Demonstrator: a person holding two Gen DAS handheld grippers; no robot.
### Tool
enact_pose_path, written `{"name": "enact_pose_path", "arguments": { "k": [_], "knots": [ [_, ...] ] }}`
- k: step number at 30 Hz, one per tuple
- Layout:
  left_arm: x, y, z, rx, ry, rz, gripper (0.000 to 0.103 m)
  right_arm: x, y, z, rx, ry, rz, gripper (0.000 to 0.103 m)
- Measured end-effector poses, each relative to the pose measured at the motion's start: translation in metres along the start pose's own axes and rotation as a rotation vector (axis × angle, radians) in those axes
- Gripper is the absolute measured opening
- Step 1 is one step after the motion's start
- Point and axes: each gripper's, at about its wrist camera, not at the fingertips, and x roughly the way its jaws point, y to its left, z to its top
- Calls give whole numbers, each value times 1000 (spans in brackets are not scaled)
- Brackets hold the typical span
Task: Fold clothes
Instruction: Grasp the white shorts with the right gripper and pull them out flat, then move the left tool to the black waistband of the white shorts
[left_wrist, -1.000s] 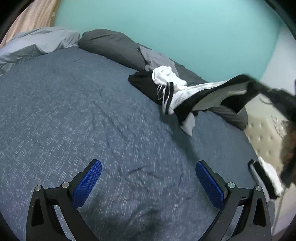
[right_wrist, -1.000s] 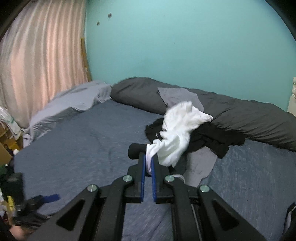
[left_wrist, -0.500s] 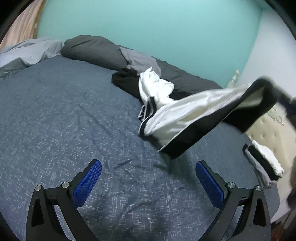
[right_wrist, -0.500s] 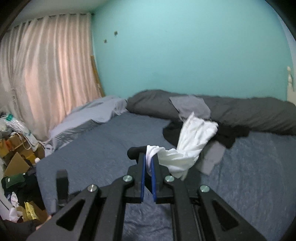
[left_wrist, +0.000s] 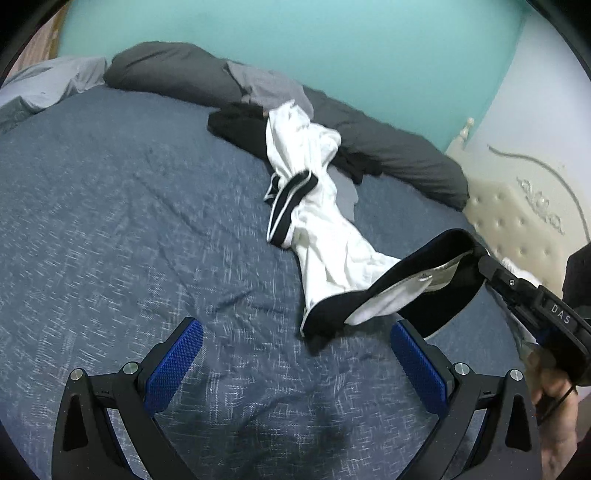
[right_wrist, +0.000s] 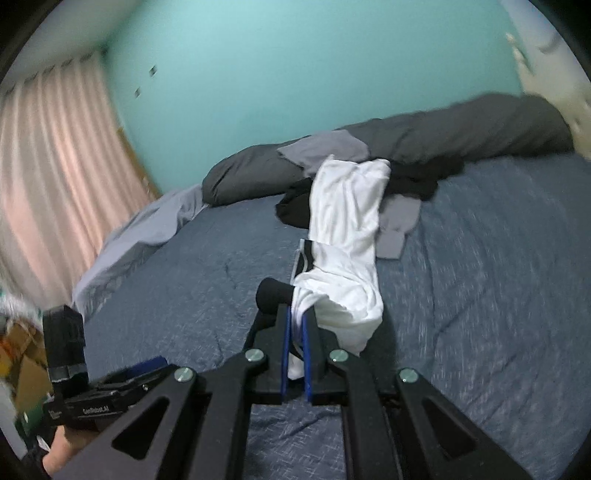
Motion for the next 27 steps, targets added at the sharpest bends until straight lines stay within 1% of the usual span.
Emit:
{"name": "enact_pose_path", "arguments": {
  "k": [4,6,10,14,18,23,27],
  "knots": [
    [17,-7,-5,30,32,-4,103,2,-27,-12,66,-9,-4,6],
    [23,-11,-7,45,47,11,103,2,-37,-18,96,-15,6,6],
    [36,-15,-9,59,79,63,103,3,-54,-25,143,-14,25,6],
    [44,-17,-8,61,90,71,103,0,-62,-28,167,-27,46,6],
    [56,-22,-10,89,126,80,103,5,-66,-34,189,-19,63,6],
    [63,-20,-11,70,133,61,103,10,-69,-38,205,-5,77,6],
    [66,-18,-8,58,128,72,103,10,-70,-37,203,-8,83,6]
  ]
}}
